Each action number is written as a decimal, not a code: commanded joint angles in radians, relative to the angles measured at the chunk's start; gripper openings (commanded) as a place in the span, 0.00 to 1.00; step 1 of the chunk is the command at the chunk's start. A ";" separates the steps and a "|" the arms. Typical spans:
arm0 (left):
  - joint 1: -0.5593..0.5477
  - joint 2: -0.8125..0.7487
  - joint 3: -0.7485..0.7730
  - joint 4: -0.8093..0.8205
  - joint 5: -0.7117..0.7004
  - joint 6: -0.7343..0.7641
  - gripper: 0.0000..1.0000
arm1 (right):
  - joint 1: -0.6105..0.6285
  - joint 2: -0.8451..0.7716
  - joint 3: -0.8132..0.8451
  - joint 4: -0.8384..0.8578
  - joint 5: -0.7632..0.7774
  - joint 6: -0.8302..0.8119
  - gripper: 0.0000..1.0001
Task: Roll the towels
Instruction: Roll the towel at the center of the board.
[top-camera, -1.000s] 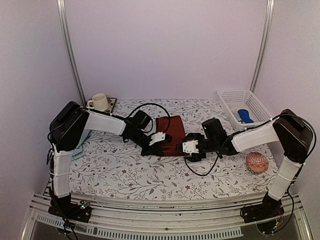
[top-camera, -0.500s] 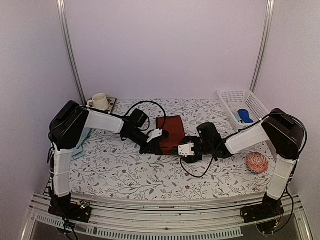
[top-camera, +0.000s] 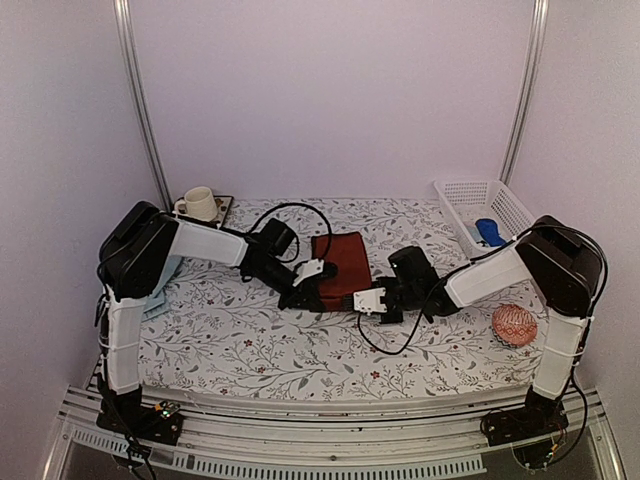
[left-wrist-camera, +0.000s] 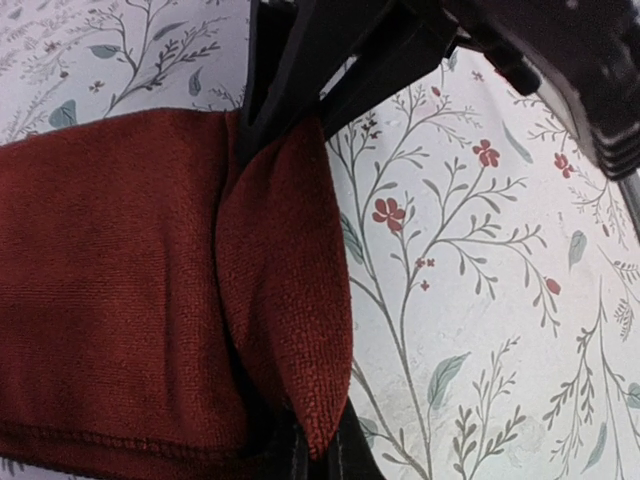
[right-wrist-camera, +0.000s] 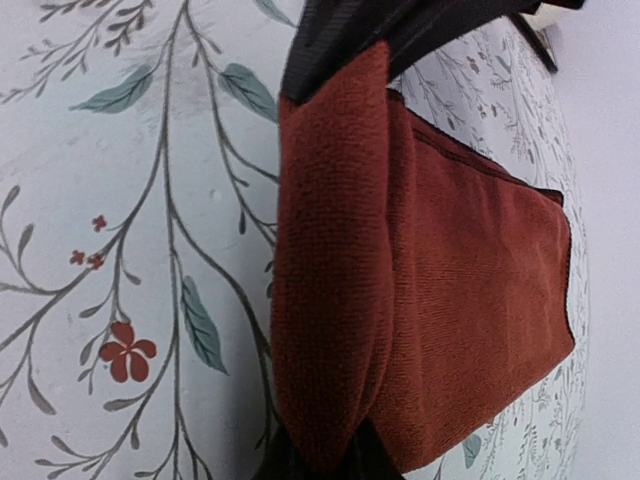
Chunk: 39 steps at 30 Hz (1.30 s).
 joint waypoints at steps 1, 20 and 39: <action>0.008 -0.014 -0.008 -0.043 0.021 0.058 0.00 | 0.003 0.005 0.059 -0.129 -0.044 0.069 0.05; -0.026 -0.114 -0.119 -0.100 0.013 0.013 0.00 | -0.008 0.013 0.224 -0.587 -0.289 0.329 0.02; -0.027 -0.166 -0.172 0.000 -0.189 -0.064 0.50 | -0.090 0.114 0.333 -0.751 -0.484 0.464 0.02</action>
